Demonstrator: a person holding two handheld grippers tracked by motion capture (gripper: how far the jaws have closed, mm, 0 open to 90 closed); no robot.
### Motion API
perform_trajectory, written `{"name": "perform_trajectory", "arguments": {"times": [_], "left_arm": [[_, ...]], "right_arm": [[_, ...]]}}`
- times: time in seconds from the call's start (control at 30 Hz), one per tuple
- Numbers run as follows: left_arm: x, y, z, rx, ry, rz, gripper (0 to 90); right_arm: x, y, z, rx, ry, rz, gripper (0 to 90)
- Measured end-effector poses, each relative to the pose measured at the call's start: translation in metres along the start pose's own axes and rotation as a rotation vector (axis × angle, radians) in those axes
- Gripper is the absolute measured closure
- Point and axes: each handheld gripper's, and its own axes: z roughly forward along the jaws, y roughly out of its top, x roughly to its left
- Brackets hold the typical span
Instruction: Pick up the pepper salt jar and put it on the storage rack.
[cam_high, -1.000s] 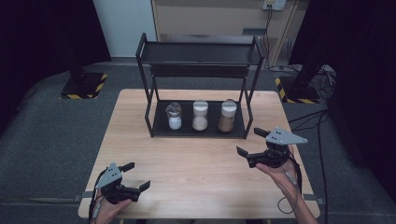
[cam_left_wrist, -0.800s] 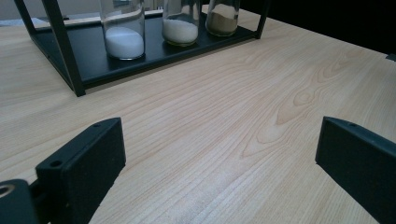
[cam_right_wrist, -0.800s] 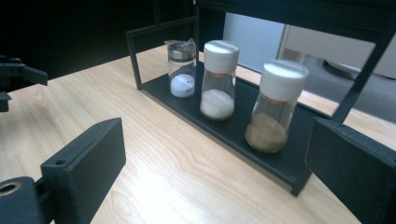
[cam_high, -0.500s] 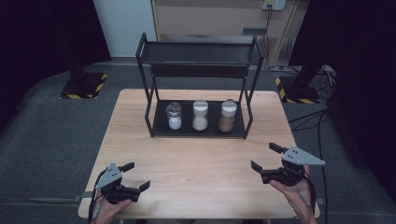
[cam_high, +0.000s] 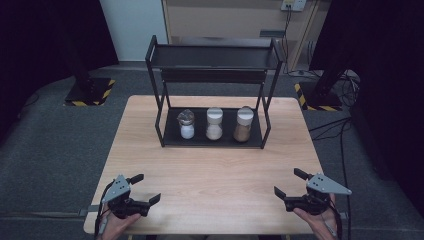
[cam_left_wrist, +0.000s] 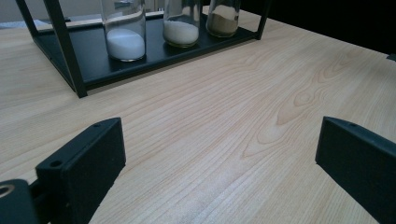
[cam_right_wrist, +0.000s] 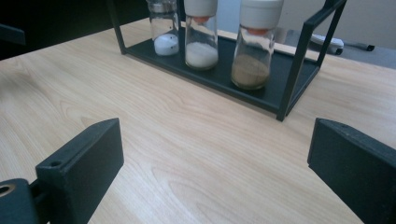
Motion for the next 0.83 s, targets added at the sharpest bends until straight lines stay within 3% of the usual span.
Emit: {"name": "perform_trajectory", "arguments": {"times": [0.1,0.3,0.83], "left_arm": [[0.0,0.0,0.001,0.002,-0.003,0.006,0.5],[-0.001,0.001,0.001,0.0,-0.008,0.011,0.6],[-0.001,0.001,0.001,0.001,-0.015,0.021,0.6]], "right_arm": [[-0.002,-0.007,0.002,0.008,0.006,0.019,3.7],[-0.005,-0.016,0.006,0.014,0.014,0.004,3.9],[-0.006,-0.02,0.008,0.008,0.02,-0.014,4.2]]}}
